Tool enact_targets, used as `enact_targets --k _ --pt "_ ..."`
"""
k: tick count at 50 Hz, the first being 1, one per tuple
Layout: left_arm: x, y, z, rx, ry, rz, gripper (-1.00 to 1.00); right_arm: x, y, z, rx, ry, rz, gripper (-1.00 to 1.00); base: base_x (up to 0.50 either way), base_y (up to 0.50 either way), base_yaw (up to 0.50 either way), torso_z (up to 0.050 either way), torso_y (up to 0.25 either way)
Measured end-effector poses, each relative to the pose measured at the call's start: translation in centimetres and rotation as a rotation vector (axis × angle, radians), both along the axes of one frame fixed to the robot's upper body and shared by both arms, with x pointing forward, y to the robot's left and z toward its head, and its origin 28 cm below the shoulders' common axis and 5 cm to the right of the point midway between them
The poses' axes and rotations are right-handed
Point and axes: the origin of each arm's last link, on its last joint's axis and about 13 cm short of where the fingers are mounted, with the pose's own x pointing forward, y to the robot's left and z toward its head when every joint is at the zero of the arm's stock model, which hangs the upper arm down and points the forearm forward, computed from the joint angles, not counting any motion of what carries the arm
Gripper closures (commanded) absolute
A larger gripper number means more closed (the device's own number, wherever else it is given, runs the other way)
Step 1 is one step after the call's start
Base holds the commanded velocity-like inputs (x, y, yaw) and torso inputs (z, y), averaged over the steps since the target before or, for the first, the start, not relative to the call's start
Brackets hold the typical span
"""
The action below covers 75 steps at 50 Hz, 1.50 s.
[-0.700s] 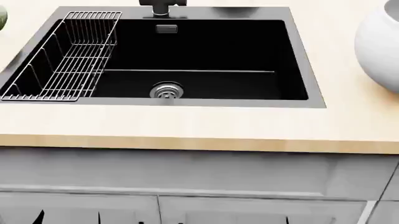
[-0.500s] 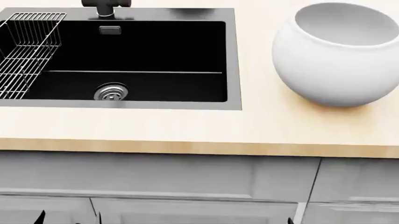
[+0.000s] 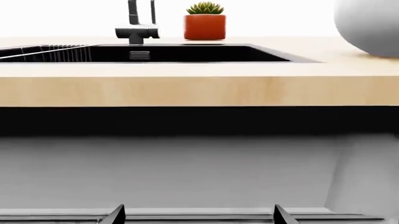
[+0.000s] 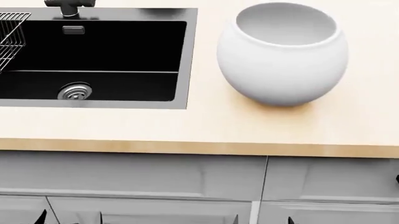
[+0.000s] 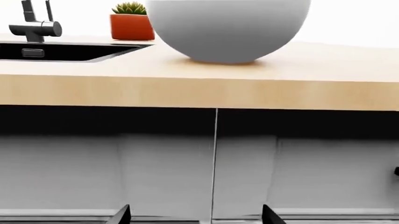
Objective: There is a mixed pile of frozen fruits and vegetables on the counter. Locate all the frozen vegetables and place the items in a bowl on the counter. Take all the frozen fruits and defrost them in a running sink.
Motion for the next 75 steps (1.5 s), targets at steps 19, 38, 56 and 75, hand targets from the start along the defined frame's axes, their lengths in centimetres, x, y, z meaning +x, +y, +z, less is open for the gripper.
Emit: enact_targets --k 19,38,56,75 --pt "0.0 -0.2 0.1 0.008 -0.020 -0.034 -1.00 0.0 -0.1 0.0 -0.016 0.001 -0.006 -1.00 0.00 -0.34 0.00 0.025 0.000" --pt "-0.1 -0.1 0.2 0.013 -0.032 -0.046 -1.00 0.0 0.0 0.0 -0.033 -0.001 -0.008 -1.00 0.00 0.00 0.00 0.050 0.000" --pt "0.4 -0.2 0.8 0.007 0.009 -0.043 -1.00 0.4 0.0 0.9 -0.026 0.015 -0.002 -1.00 0.00 0.00 0.00 0.028 0.000" --pt "1.6 0.7 8.6 0.017 -0.001 -0.050 -1.00 1.7 -2.1 10.9 -0.035 -0.058 0.018 -1.00 0.00 0.00 0.00 0.000 0.000"
